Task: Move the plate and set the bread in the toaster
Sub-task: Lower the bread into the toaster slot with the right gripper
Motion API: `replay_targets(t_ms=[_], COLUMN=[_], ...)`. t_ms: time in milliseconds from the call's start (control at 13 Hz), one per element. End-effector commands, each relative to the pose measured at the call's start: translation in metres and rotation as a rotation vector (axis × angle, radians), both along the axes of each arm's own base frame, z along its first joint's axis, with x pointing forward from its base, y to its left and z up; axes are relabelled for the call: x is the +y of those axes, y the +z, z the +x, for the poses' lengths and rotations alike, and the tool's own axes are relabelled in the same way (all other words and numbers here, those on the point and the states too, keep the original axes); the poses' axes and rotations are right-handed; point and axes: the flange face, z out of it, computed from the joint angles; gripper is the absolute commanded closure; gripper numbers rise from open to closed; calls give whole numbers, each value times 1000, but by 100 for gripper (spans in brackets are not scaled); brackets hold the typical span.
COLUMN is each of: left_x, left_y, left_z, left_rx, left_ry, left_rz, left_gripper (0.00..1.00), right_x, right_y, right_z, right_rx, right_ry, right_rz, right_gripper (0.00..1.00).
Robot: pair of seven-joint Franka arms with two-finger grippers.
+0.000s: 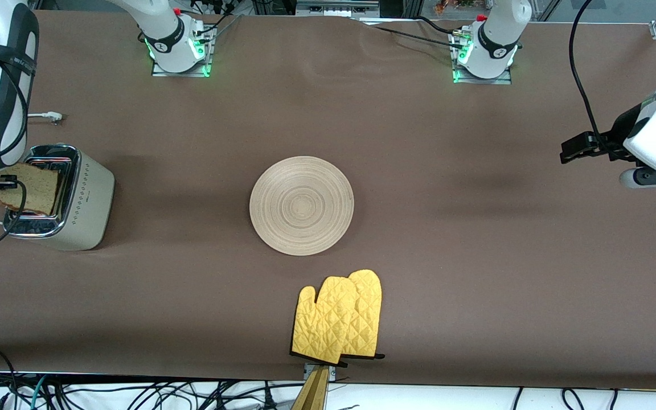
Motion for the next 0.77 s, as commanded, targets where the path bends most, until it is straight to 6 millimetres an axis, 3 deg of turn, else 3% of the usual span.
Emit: replay_targets(t_ms=[0,692], left_x=[-2,-2], left_y=[-1,-8], left_z=[10,15], left_rx=[-32,-43], left_ry=[-33,-32], left_rz=[19,5], left_gripper=[0,0], right_x=[7,13], right_y=[-6,-13], right_z=[8,9], right_rx=[-24,-24], right_ry=[-19,-41], right_rz=[17,33], right_gripper=[100,100])
